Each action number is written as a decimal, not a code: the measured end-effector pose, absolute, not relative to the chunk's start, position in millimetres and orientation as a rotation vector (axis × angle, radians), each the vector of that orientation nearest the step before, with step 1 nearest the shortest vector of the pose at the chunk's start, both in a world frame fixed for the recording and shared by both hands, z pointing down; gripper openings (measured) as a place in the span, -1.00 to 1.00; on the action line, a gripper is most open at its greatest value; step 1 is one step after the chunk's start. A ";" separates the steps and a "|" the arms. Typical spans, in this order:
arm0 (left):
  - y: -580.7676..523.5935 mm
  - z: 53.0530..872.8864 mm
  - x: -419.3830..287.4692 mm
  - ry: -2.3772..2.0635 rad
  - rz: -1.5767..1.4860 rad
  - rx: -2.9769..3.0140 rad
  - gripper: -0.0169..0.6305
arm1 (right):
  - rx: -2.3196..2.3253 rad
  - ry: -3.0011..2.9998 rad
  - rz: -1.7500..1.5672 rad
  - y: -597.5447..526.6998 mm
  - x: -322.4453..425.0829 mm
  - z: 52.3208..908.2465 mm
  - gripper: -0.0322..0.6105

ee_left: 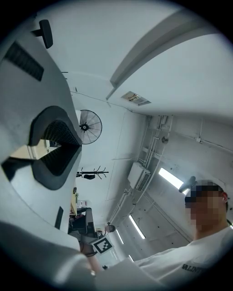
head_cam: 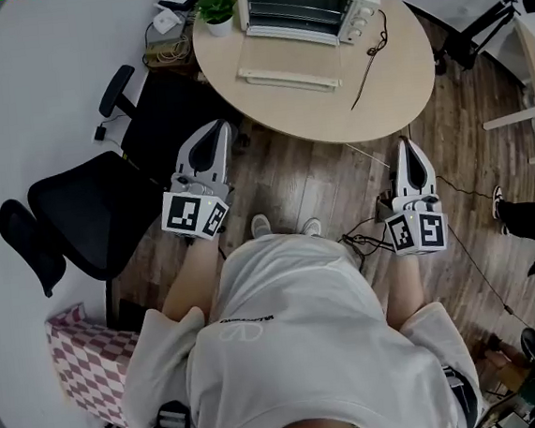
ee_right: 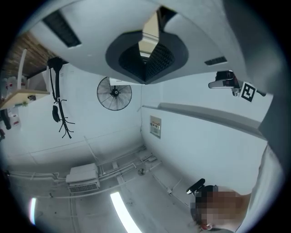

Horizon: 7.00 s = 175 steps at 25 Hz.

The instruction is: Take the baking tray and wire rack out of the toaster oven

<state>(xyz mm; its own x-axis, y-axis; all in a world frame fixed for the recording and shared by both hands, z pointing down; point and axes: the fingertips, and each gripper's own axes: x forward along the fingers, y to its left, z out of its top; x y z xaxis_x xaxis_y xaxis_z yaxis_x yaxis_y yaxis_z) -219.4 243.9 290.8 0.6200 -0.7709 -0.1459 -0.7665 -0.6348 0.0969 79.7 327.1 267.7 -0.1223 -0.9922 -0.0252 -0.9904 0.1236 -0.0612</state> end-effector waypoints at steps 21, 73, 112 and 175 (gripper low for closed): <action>240.8 331.6 -212.9 -1.040 -0.264 2.799 -0.95 | -2.070 2.310 -0.245 299.5 29.1 305.3 -0.91; -40.9 398.1 6.3 -1.078 -0.266 2.501 -0.94 | -1.346 2.475 -0.856 -40.9 104.0 401.8 -0.91; -268.0 546.2 15.0 -0.736 -0.685 1.760 -0.53 | -1.394 1.543 -1.273 -238.0 132.0 552.8 -0.57; -70.3 487.4 -46.1 -0.565 -0.783 1.643 -0.96 | -1.221 1.516 -1.411 -36.1 67.4 497.0 -0.83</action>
<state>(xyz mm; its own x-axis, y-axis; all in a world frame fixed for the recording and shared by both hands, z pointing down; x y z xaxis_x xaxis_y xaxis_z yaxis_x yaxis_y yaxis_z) -46.1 -70.3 487.4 0.6588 -0.7277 -0.1908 0.0487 -0.2118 0.9761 67.4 -36.1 497.0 -0.2914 -0.9519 0.0947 -0.1630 -0.0482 -0.9855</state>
